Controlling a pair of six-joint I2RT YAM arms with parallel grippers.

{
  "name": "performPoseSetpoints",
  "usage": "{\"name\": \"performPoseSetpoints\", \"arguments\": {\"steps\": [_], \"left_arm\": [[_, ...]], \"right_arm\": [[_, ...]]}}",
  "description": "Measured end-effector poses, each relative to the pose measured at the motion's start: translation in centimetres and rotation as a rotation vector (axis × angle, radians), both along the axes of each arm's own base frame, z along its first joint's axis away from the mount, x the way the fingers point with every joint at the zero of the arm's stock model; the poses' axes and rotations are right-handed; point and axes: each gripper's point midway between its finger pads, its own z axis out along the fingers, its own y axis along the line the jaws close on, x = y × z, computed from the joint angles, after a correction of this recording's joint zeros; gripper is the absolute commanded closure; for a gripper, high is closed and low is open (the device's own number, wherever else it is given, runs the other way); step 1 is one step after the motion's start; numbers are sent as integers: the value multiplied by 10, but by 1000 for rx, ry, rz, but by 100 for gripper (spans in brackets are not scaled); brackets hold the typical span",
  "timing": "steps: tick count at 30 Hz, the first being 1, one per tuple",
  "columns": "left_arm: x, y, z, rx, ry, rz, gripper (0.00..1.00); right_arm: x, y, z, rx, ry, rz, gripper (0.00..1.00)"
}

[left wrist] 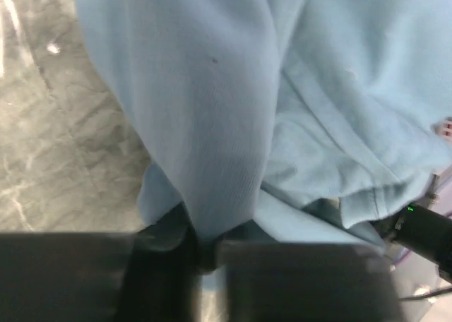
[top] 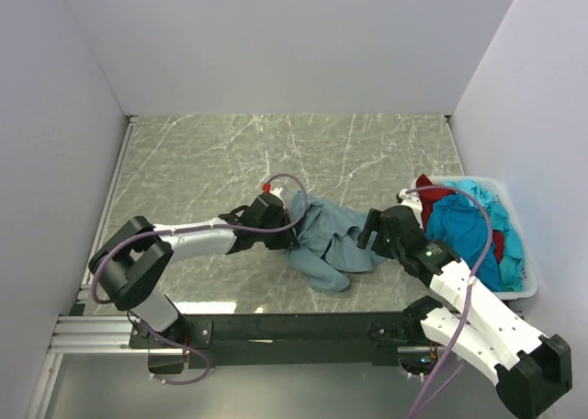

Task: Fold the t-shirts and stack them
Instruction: Flatten the tshirt out

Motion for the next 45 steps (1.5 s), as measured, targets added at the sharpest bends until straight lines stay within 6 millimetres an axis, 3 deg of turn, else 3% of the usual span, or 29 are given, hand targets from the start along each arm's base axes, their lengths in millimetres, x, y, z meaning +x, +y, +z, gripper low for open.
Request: {"name": "performPoseSetpoints", "arguments": {"steps": [3, 7, 11, 16, 21, 28, 33, 34, 35, 37, 39, 41, 43, 45], "left_arm": [[2, 4, -8, 33, 1, 16, 99], [7, 14, -3, 71, -31, 62, 99], [16, 41, 22, 111, -124, 163, 99], [19, 93, 43, 158, -219, 313, 99], [10, 132, 29, 213, -230, 390, 99], [10, 144, 20, 242, -220, 419, 99], [15, 147, 19, 236, -214, 446, 99], [17, 149, 20, 233, -214, 453, 99], [18, 150, 20, 230, -215, 460, 99], [23, 154, 22, 227, -217, 475, 99], [28, 158, 27, 226, -222, 485, 99], [35, 160, 44, 223, -245, 492, 99], [46, 157, 75, 195, -299, 496, 99], [57, 154, 121, 151, -380, 504, 99]], "right_arm": [[-3, 1, -8, 3, 27, 9, 12], [-6, 8, -11, 26, 49, 37, 12], [-6, 6, -13, 16, 56, 28, 12], [-3, -4, -26, -28, 105, -18, 13], [9, -2, -40, -48, 160, -27, 16], [48, 30, -51, -8, 156, 60, 21], [77, 43, -67, -30, 187, 68, 63], [81, 44, -70, -34, 192, 65, 77], [83, 44, -72, -39, 195, 65, 100], [86, 44, -71, -47, 191, 57, 100], [94, 43, -57, -52, 155, 45, 100], [103, 43, -31, -49, 87, 44, 100], [116, 44, 19, -29, -35, 43, 100], [126, 44, 84, 5, -192, 43, 100]]}}
